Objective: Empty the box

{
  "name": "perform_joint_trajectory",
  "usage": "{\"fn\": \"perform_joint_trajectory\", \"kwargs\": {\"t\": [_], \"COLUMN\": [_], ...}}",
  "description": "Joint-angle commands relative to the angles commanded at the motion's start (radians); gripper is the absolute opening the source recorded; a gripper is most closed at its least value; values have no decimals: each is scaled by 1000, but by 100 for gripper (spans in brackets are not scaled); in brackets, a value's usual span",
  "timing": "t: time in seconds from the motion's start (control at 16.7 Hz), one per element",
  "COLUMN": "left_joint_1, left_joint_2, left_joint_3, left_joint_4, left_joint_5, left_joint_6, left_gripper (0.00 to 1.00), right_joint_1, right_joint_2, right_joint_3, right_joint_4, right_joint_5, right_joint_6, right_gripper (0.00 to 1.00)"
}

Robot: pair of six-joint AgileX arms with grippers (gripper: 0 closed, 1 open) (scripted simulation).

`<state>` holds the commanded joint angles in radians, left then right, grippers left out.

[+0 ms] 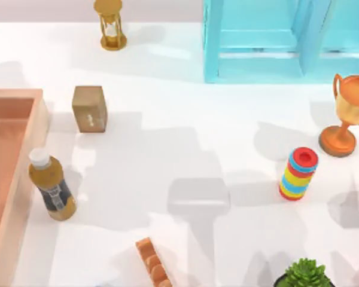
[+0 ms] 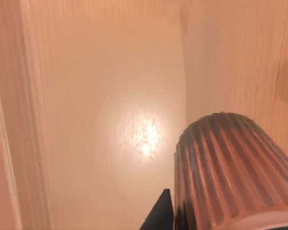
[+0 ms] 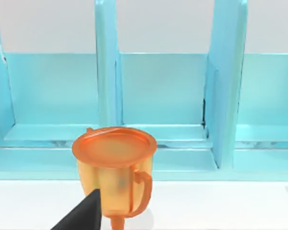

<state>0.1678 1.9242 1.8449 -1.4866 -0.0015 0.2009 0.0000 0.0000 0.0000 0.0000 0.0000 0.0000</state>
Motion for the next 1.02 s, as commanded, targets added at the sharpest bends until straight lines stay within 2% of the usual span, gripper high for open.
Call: {"fn": "perform_joint_trajectory", "kwargs": {"t": [0.18, 0.3, 0.78, 1.02], "left_joint_1": [-37, -114, -642, -790], "left_joint_2": [30, 76, 284, 327], "left_joint_3": [11, 31, 118, 142], "left_joint_4": [1, 6, 106, 165], "left_joint_5": [0, 3, -2, -4], "left_joint_6": [-35, -106, -635, -785], "left_gripper": [0, 0, 0, 0], "right_joint_1": [0, 0, 0, 0], "right_joint_2": [0, 0, 0, 0], "right_joint_3": [0, 0, 0, 0], "right_joint_4": [0, 0, 0, 0], "right_joint_5": [0, 0, 0, 0], "right_joint_6": [0, 0, 0, 0], "right_gripper": [100, 100, 100, 100]}}
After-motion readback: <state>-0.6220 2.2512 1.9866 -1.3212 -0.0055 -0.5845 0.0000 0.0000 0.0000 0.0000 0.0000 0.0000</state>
